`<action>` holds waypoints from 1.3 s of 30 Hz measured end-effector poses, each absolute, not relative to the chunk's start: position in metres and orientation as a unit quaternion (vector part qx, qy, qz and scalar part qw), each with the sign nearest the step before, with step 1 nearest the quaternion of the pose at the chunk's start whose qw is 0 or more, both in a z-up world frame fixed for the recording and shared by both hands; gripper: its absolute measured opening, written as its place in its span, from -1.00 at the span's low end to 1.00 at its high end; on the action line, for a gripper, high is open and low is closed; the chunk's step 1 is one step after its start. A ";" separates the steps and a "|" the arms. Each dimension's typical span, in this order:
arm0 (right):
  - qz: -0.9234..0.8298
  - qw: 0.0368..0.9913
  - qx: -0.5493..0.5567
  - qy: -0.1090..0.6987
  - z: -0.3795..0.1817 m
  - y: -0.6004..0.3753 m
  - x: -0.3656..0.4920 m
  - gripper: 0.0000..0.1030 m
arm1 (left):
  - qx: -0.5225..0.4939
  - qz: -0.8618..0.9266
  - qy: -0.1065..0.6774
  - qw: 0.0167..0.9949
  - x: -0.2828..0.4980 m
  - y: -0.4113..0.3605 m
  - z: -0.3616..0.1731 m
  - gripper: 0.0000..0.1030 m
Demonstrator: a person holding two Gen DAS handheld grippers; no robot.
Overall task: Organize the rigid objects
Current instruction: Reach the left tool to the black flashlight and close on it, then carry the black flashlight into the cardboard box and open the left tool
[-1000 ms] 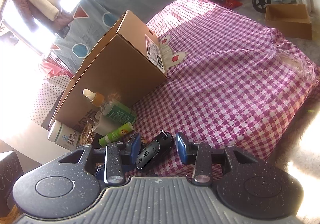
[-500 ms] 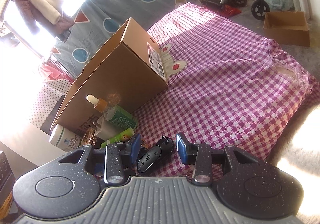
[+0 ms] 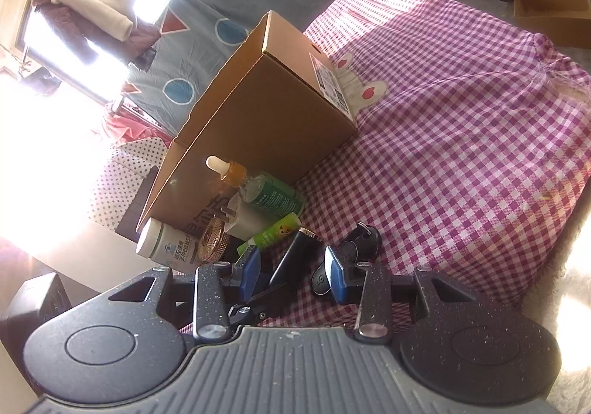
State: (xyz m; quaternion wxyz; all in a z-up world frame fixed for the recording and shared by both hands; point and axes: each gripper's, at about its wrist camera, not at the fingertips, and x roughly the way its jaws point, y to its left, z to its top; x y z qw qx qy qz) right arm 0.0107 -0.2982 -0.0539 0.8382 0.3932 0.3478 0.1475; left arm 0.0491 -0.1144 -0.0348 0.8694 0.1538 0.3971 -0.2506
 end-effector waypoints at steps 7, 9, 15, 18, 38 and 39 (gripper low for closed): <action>0.167 0.825 0.388 0.374 -0.058 -0.278 0.012 -0.19 | 0.102 -0.251 0.427 0.863 0.041 -0.099 -0.032 -0.60; 0.166 0.824 0.384 0.383 -0.059 -0.272 0.014 -0.19 | 0.087 -0.253 0.433 0.861 0.038 -0.094 -0.032 -0.60; 0.151 0.826 0.354 0.411 -0.058 -0.256 0.025 -0.20 | 0.070 -0.265 0.434 0.858 0.033 -0.086 -0.034 -0.59; 0.141 0.827 0.337 0.427 -0.056 -0.248 0.030 -0.21 | 0.065 -0.273 0.441 0.852 0.035 -0.083 -0.038 -0.59; 0.116 0.836 0.316 0.434 -0.045 -0.234 0.025 -0.48 | 0.044 -0.303 0.404 0.862 0.017 -0.064 -0.026 -0.57; 0.120 0.838 0.316 0.428 -0.041 -0.234 0.022 -0.48 | 0.044 -0.302 0.396 0.866 0.013 -0.063 -0.020 -0.57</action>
